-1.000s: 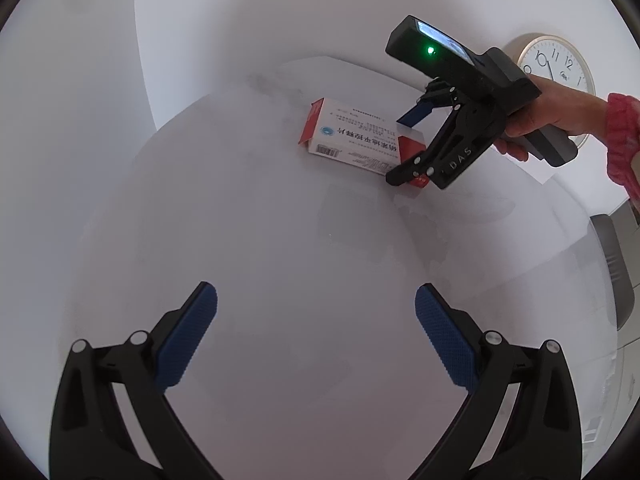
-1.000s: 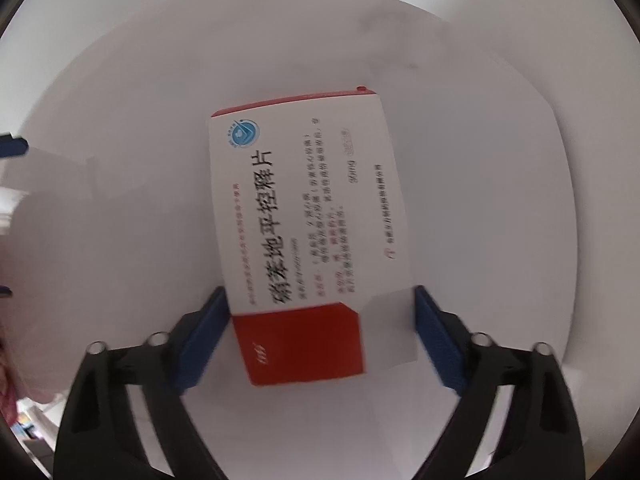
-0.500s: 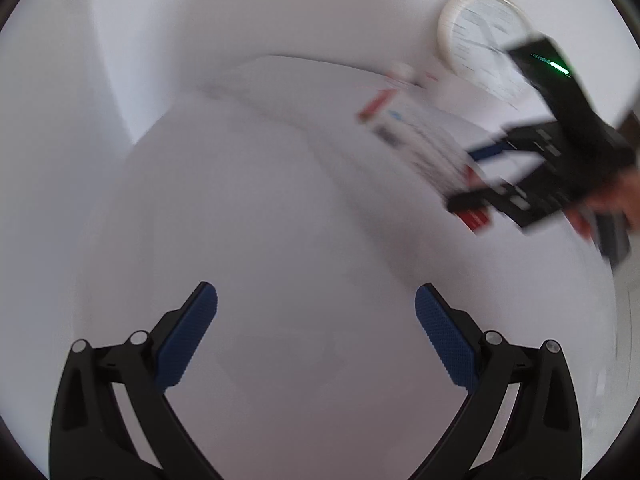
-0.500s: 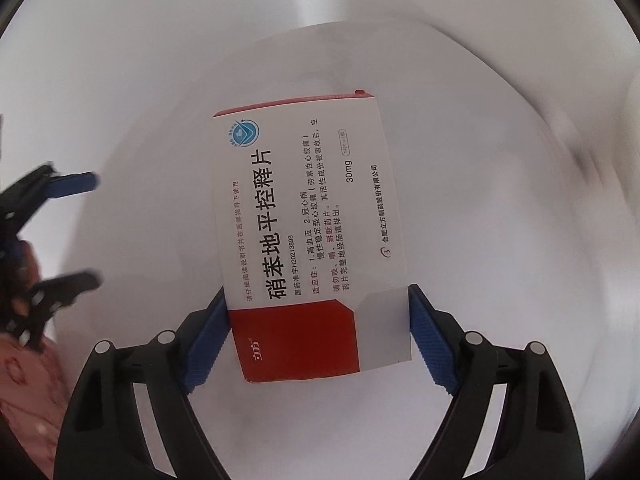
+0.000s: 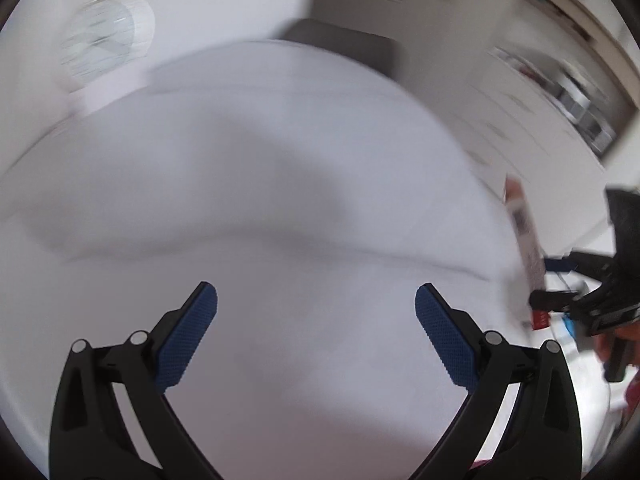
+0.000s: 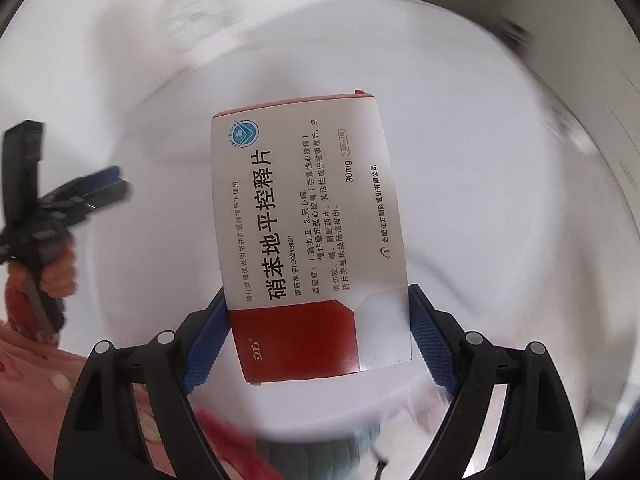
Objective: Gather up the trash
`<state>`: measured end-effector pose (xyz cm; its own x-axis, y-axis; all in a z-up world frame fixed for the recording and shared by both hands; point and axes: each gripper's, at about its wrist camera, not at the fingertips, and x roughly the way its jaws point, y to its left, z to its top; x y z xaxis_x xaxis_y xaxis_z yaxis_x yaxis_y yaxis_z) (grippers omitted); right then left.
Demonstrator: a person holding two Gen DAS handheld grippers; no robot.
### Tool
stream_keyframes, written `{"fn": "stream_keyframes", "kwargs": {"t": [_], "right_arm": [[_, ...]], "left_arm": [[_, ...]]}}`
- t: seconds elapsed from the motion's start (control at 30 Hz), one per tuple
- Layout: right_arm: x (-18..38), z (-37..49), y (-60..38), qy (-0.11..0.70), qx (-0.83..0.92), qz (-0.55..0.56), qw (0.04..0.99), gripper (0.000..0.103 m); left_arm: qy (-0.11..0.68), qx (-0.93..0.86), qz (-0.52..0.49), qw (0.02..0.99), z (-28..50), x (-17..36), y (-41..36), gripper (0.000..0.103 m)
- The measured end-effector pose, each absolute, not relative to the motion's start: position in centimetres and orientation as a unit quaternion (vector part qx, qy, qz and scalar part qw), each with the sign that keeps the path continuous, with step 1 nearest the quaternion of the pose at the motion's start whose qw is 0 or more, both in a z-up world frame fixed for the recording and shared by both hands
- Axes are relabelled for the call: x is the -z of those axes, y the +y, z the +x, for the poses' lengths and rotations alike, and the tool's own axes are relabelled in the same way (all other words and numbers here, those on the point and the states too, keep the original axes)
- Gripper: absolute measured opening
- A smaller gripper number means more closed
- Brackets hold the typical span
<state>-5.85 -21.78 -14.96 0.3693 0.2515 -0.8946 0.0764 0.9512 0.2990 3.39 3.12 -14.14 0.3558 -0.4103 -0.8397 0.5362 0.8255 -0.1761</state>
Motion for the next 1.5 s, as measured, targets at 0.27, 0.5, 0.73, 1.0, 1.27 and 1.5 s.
{"fn": "stream_keyframes", "kwargs": {"t": [0.27, 0.5, 0.73, 1.0, 1.27, 1.5], "right_arm": [[29.6, -19.4, -36.4, 0.608, 0.03, 0.221, 0.762, 0.084], [44.7, -17.1, -36.9, 0.666, -0.001, 0.258, 0.7, 0.084], [52.7, -16.7, -36.4, 0.697, 0.031, 0.291, 0.655, 0.08], [48.0, -21.1, -38.6, 0.644, 0.05, 0.309, 0.698, 0.087], [35.1, -22.5, -38.9, 0.562, 0.1, 0.28, 0.772, 0.1], [27.3, -23.0, -37.9, 0.535, 0.161, 0.257, 0.789, 0.101]], "left_arm": [[0.54, 0.319, 0.079, 0.774, -6.1, 18.3, -13.3, 0.095], [0.562, 0.282, 0.129, 0.766, -10.0, 21.0, -19.8, 0.095], [0.563, 0.285, 0.175, 0.756, -11.5, 22.6, -23.6, 0.095], [0.564, 0.308, 0.183, 0.744, -11.6, 22.7, -24.8, 0.095], [0.545, 0.331, 0.185, 0.748, -12.4, 21.0, -24.9, 0.095], [0.524, 0.331, 0.179, 0.764, -12.7, 18.5, -23.5, 0.095]]}}
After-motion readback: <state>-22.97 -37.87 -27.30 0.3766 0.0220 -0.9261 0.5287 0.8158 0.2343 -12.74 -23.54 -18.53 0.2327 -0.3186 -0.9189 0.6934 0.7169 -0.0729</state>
